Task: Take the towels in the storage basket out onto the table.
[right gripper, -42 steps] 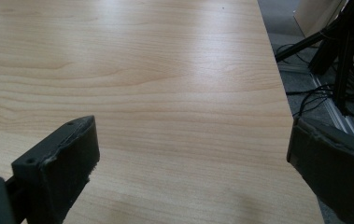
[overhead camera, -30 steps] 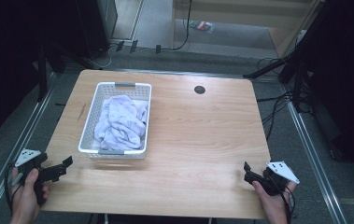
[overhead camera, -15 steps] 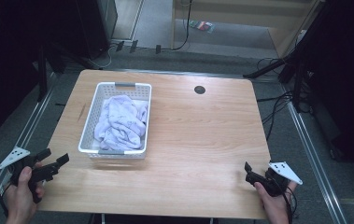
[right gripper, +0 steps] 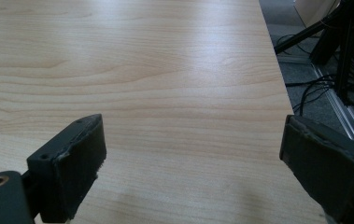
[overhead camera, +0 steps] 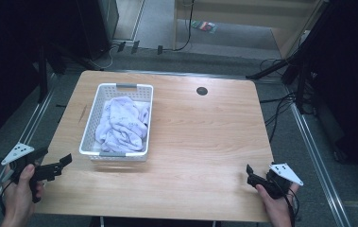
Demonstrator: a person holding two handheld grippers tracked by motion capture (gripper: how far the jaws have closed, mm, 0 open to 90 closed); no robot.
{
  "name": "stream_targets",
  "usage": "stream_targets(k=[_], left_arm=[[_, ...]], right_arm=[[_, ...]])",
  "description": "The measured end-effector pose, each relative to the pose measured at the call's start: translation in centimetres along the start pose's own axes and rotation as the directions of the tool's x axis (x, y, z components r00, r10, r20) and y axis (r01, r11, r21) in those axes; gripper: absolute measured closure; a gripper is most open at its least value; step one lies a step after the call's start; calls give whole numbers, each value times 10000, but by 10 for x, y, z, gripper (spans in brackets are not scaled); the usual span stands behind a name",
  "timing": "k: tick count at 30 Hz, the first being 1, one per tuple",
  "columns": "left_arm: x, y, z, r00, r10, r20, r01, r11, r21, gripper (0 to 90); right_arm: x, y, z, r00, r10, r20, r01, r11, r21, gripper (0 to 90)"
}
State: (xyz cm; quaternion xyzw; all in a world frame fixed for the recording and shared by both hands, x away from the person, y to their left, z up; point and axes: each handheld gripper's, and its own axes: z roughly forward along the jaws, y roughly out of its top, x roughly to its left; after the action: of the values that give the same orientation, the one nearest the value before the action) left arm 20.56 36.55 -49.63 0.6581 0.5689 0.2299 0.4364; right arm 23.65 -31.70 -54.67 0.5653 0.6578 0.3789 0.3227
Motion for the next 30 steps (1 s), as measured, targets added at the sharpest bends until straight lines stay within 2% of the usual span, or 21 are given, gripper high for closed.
stream_targets(k=[7, 10, 18, 24, 30], left_arm=[[-9, 15, 2, 9993, 332, -153, -328, 9991, 280, 0], [-17, 28, 3, 9986, 511, -135, -503, 9973, 528, 0], [-26, 47, 10, 9973, 700, -204, -681, 9943, 820, 0], [-37, 62, 25, 9954, 936, -186, -900, 9857, 1427, 0], [-47, 73, 35, 9918, 1269, -147, -1229, 9792, 1614, 0]], right_arm=[[0, 0, 0, 10000, 12, 29, -12, 10000, 1, 71], [0, 0, 0, 10000, 47, 35, -47, 10000, -17, 71], [0, 0, 0, 10000, 16, 46, -16, 10000, -4, 71], [0, 0, 0, 10000, 34, 19, -34, 10000, 0, 71], [0, 0, 0, 10000, 34, 18, -34, 10000, 16, 71]])
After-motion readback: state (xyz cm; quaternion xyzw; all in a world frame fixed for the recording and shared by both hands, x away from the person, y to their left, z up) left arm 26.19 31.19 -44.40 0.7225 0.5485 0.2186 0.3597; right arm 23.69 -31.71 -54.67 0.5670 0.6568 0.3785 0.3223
